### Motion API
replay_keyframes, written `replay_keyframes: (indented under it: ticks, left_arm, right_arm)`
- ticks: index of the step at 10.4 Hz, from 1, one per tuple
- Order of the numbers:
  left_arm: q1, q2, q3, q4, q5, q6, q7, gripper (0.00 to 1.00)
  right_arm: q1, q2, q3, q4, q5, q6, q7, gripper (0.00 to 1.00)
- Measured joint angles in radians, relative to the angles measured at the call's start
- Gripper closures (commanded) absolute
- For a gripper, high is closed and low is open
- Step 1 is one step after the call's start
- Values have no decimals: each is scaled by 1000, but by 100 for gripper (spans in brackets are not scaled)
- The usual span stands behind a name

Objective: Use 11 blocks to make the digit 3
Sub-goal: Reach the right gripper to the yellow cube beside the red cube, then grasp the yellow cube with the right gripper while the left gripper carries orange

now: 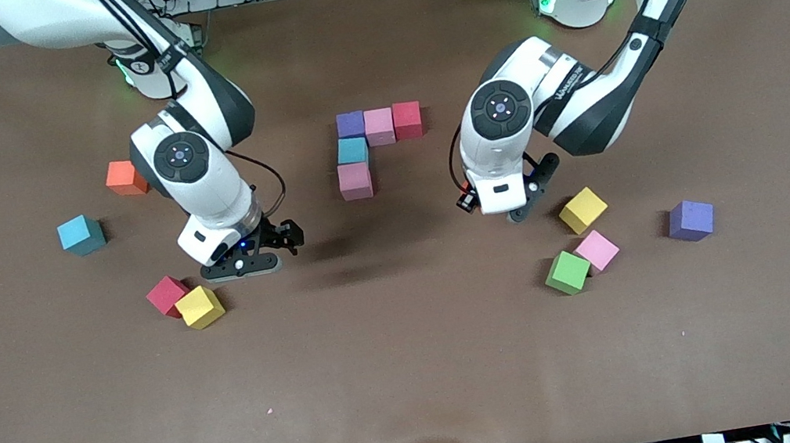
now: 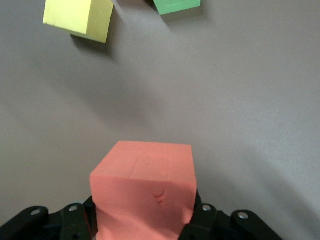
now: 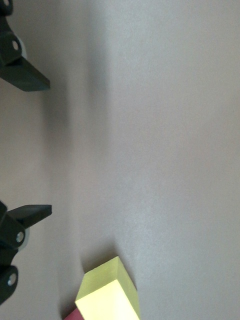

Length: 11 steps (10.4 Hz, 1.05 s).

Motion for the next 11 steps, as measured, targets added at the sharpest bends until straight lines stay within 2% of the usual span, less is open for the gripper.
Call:
replay_keyframes:
  ticks: [3, 5, 8, 11]
  left_arm:
    - [-42, 15, -1, -6, 0, 10, -140, 97]
    - [-68, 37, 0, -10, 0, 46, -265, 97]
    - [-88, 69, 0, -59, 0, 173, -472, 97]
    - [-94, 87, 0, -116, 0, 269, -684, 97]
  right_arm:
    - [-133, 22, 5, -25, -11, 30, -194, 0]
    - [-264, 36, 44, -52, -11, 54, -344, 0]
    - [-308, 60, 56, -58, -28, 94, -582, 0]
    - [-343, 105, 56, -55, -47, 121, -689, 0]
